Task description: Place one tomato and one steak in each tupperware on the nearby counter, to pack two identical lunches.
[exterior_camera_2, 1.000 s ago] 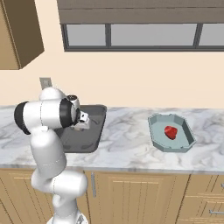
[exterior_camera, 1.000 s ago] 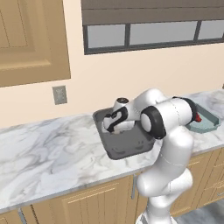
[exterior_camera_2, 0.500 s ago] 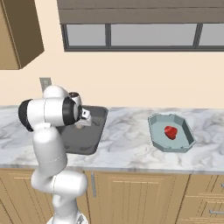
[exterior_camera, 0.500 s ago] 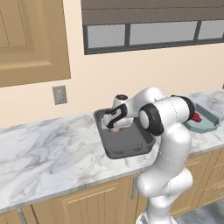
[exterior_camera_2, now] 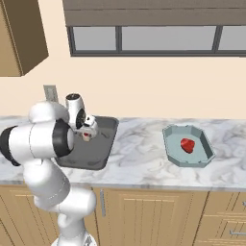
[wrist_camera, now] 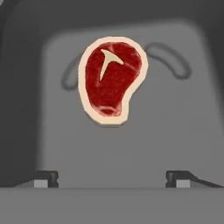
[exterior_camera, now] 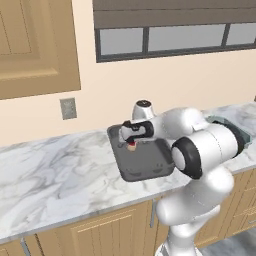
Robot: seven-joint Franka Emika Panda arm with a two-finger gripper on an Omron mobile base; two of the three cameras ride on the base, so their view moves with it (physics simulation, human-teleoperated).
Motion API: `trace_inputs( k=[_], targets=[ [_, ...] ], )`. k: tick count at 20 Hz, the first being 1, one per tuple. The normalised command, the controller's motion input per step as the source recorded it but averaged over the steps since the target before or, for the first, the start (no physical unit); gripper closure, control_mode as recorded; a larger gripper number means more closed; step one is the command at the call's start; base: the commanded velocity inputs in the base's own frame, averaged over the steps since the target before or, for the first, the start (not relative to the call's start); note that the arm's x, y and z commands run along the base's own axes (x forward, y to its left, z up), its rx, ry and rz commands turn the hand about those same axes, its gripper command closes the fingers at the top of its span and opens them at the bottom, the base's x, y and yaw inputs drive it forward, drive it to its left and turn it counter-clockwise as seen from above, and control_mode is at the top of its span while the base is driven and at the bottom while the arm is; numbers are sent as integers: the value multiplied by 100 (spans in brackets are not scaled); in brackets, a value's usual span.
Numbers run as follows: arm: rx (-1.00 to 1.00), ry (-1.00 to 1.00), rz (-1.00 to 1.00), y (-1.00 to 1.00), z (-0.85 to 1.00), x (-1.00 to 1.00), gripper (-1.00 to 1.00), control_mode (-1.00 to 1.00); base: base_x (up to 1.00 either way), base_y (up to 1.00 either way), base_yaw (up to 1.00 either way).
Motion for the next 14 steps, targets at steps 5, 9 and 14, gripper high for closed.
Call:
trace_inputs(
  k=[5, 9, 14],
  targets=[
    [0, -8, -5, -60, 57, -100, -100, -100, 0, 0, 0],
    [0, -13, 0, -44, 79, -95, -100, -100, 0, 0, 0],
    [0, -22, 0, -23, 96, -86, -100, -100, 0, 0, 0]
  ],
)
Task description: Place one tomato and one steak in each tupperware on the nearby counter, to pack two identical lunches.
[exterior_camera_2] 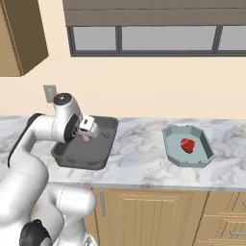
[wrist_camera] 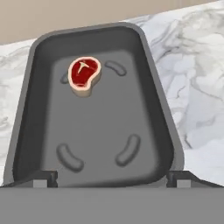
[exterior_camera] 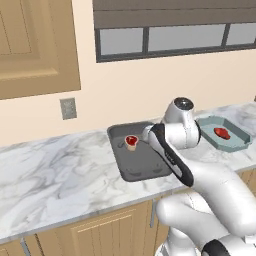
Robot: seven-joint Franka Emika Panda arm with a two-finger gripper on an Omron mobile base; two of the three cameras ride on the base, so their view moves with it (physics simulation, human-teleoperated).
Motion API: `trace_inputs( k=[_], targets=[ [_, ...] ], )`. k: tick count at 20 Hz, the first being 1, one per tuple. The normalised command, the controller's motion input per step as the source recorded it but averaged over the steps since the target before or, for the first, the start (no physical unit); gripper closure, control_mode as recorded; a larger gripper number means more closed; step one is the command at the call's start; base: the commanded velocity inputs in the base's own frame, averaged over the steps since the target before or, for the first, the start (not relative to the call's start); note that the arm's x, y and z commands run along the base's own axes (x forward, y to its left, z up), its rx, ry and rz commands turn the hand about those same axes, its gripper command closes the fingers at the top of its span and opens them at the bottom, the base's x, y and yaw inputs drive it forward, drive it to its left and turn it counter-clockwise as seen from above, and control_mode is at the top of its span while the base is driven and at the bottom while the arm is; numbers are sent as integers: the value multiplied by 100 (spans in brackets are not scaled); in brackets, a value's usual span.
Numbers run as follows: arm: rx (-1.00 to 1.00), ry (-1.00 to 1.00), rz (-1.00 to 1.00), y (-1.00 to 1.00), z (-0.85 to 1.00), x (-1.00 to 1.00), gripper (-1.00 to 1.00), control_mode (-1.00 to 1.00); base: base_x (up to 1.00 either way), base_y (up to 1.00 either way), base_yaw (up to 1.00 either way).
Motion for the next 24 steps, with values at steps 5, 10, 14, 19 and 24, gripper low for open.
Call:
trace_inputs(
  k=[5, 10, 14, 19, 24],
  targets=[
    [0, -21, 0, -10, 86, -92, -100, -100, 0, 0, 0],
    [0, -16, 0, -10, 67, -100, -100, -100, 0, 0, 0],
    [0, -11, -1, -14, 49, -100, -100, -100, 0, 0, 0],
    [0, 0, 0, 0, 0, 0, -100, 100, -100, -57, -4],
    [0, 0, 0, 0, 0, 0, -100, 100, -84, -98, 0]
  ],
)
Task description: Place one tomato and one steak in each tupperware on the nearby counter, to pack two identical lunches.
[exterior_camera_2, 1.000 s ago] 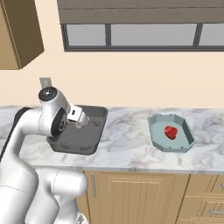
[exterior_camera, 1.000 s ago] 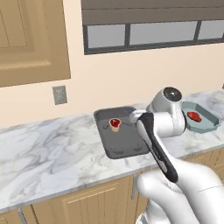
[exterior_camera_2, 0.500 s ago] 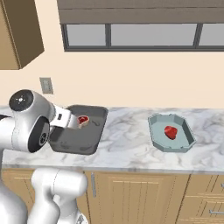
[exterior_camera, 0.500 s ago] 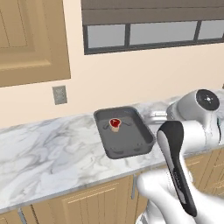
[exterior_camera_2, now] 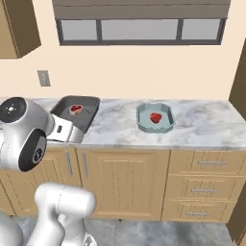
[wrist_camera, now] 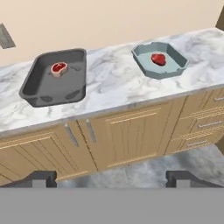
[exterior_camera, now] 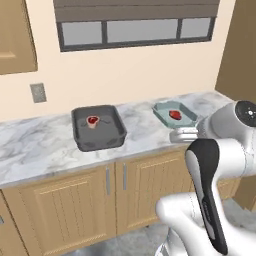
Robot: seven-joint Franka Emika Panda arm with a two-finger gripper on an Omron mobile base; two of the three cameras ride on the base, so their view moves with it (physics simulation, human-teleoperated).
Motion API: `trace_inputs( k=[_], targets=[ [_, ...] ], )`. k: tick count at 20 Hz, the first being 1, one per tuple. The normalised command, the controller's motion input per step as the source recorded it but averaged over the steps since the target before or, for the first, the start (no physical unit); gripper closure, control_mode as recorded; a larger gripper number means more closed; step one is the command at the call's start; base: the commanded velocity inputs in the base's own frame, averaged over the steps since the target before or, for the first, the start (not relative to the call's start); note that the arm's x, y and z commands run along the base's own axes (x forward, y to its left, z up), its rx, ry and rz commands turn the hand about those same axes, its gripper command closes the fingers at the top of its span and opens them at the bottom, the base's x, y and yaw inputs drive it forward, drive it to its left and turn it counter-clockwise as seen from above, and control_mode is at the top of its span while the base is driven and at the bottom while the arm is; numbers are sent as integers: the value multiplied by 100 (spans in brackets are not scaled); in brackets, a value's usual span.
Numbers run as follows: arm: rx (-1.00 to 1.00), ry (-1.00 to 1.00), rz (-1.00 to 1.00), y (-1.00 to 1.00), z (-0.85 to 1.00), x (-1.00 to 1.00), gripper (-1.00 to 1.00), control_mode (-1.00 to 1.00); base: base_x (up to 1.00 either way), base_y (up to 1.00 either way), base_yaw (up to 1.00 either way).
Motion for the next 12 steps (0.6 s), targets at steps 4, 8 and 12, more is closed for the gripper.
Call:
trace_inputs(
  k=[4, 8, 12],
  targets=[
    [0, 0, 0, 0, 0, 0, -100, 100, -41, -100, 0],
    [0, 0, 0, 0, 0, 0, -100, 100, -26, -98, 0],
    [0, 0, 0, 0, 0, 0, -100, 100, -18, -95, 0]
  ],
)
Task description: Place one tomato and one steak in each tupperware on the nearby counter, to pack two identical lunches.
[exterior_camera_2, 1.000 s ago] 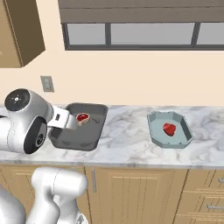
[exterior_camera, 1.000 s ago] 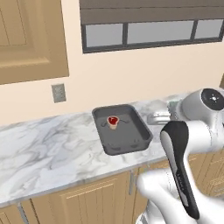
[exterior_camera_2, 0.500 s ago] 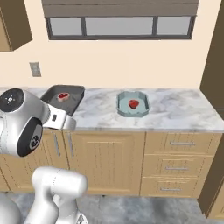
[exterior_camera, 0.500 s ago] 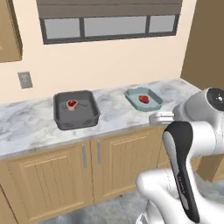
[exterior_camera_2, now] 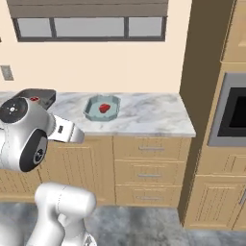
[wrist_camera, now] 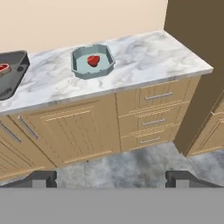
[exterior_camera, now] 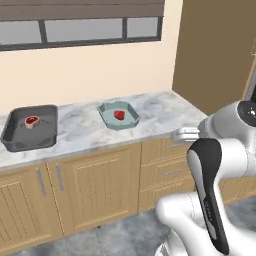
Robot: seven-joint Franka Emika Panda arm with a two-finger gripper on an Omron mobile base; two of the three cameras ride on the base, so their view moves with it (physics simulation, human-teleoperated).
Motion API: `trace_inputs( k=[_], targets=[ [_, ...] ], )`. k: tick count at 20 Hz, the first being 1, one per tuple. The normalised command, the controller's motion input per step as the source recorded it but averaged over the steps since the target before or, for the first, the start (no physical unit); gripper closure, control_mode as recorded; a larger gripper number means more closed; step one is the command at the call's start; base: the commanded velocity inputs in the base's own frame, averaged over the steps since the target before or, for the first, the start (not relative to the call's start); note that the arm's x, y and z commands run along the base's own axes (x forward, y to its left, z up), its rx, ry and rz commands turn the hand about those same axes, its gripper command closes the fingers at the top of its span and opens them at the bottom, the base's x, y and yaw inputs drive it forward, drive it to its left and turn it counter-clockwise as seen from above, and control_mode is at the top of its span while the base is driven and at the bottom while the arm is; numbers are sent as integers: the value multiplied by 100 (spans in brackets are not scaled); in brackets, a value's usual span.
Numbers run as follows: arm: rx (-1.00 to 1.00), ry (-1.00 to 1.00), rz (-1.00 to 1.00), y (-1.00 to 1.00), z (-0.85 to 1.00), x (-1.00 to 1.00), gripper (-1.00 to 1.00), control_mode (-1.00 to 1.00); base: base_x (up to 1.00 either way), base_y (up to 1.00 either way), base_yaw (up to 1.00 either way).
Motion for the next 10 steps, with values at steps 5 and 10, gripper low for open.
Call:
trace_inputs(
  k=[5, 10],
  targets=[
    [0, 0, 0, 0, 0, 0, -100, 100, -7, -99, 0],
    [0, 0, 0, 0, 0, 0, -100, 100, -1, -100, 1]
  ],
)
